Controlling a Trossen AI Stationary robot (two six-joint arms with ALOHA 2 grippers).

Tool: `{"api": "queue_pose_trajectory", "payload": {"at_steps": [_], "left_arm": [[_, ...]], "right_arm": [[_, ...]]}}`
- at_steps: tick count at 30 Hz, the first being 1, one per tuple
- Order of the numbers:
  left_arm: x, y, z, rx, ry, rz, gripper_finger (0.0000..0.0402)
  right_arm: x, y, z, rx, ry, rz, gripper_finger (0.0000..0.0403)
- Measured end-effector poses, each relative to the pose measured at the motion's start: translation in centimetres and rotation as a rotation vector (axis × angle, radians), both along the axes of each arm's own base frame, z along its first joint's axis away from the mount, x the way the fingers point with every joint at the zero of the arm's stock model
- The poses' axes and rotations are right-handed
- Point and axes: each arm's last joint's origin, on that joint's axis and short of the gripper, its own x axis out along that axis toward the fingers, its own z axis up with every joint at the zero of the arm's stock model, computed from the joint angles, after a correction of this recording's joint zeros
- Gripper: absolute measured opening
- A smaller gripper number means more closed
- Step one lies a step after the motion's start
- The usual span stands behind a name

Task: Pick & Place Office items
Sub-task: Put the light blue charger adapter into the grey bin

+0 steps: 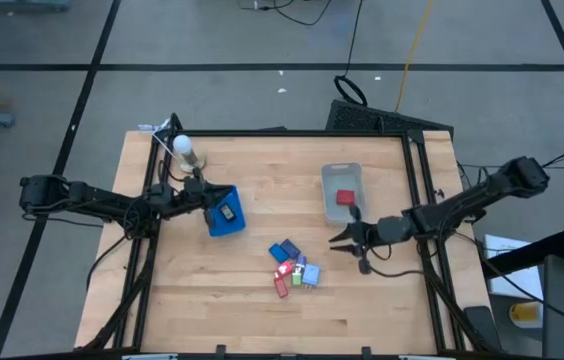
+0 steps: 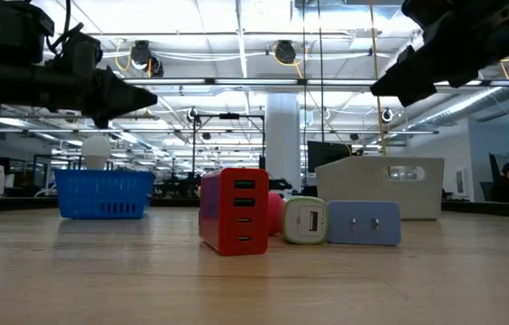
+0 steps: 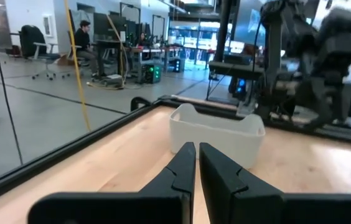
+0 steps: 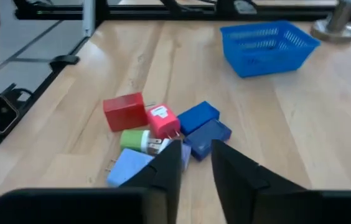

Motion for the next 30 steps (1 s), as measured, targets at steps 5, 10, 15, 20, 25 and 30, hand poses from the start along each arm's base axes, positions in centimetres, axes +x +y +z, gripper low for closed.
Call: {"api": "queue_pose_trajectory", "payload": {"at_steps": [5,10,15,20,25,30], "left_arm": [[0.0,0.0,0.2,-0.047,-0.033,-0.003,0.0026],[0.0,0.0,0.2,-0.064,-0.038,-0.007,0.0026],[0.0,0.0,0.0,-0.074,-0.026,-0.008,0.0026],[0.0,0.0,-0.2,-0.076,-0.008,-0.007,0.0026],[0.0,0.0,0.3,0.018,-0.031,0.000,0.0026],[0.3,0.0,1.0,0.076,-0.039,0.006,0.0026]], "right_arm": [[0.0,1.5,-0.7,0.061,0.011,-0.072,0.0155],[0.4,3.3,-0.9,0.065,-0.027,-0.084,0.0203],[1.6,5.2,-0.4,-0.033,0.042,-0.149,0.0215],[2.9,6.4,0.0,-0.056,0.107,-0.221,0.0231],[4.3,7.3,0.3,-0.041,0.118,-0.227,0.0265],[6.3,8.4,0.2,-0.031,0.117,-0.267,0.0297]]}}
